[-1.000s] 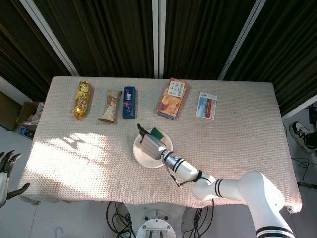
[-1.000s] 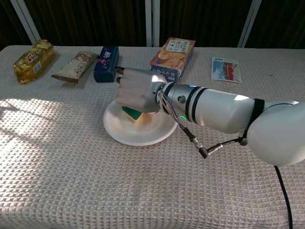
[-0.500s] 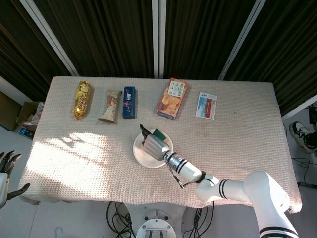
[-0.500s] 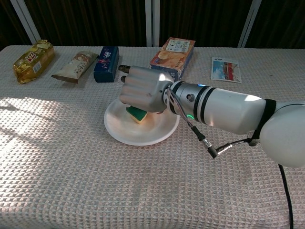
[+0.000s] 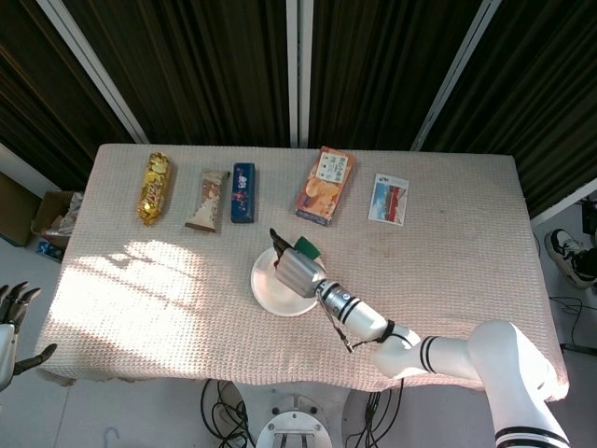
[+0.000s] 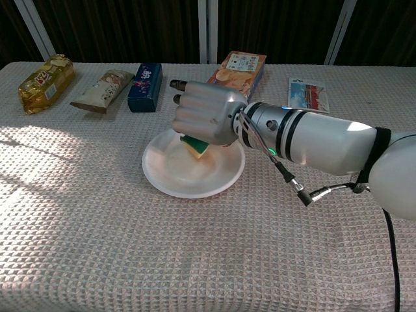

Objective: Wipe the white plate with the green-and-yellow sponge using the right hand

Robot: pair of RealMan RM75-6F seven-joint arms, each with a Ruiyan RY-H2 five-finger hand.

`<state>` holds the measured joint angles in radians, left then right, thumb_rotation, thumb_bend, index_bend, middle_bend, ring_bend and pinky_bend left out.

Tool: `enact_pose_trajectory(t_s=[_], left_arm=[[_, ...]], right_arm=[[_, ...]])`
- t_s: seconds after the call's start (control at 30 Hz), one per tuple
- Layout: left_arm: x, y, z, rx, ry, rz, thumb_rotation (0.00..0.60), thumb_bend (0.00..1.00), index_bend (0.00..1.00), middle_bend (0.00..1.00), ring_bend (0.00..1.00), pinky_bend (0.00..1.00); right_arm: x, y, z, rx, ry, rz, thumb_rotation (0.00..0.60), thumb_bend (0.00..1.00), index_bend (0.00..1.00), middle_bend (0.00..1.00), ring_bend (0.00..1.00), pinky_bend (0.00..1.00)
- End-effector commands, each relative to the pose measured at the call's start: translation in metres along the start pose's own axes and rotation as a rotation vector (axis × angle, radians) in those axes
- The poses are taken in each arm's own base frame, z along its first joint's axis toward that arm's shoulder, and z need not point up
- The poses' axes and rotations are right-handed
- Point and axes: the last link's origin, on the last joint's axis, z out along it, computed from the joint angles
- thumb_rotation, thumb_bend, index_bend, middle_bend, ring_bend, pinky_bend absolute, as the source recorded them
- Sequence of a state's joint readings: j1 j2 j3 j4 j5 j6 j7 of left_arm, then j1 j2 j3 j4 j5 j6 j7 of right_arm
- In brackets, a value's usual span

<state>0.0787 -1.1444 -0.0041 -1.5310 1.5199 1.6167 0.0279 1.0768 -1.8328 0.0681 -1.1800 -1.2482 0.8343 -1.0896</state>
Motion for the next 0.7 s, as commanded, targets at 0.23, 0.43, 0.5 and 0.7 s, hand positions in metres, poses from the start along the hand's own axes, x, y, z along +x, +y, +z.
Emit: enact_pose_trajectory(t_s=[0.23,0.43,0.5,0.7], left_arm=[[-0.001,-0.003,-0.002,0.015,-0.008,0.000,0.600,0.00,0.18,0.12,0.08,0.11],[0.000,-0.004,-0.003,0.013,0.005,0.000,0.600,0.00,0.18,0.12,0.08,0.11],[-0.001,-0.004,-0.003,0.010,0.003,-0.001,0.600,0.00,0.18,0.12,0.08,0.11],[-0.002,-0.005,-0.004,0.019,0.000,-0.004,0.600,0.00,0.18,0.12,0.08,0.11]], right_arm=[[-0.010,-0.017,0.012,0.054,-0.046,-0.096,0.600,0.34,0.70,0.43,0.19,0.00],[0.004,0.001,0.009,0.014,0.001,-0.064,0.600,0.34,0.70,0.43,0.19,0.00],[0.011,0.007,0.010,-0.002,0.017,-0.054,0.600,0.34,0.70,0.43,0.19,0.00],[0.012,-0.011,0.019,0.056,-0.001,-0.099,0.600,0.34,0.70,0.43,0.19,0.00]])
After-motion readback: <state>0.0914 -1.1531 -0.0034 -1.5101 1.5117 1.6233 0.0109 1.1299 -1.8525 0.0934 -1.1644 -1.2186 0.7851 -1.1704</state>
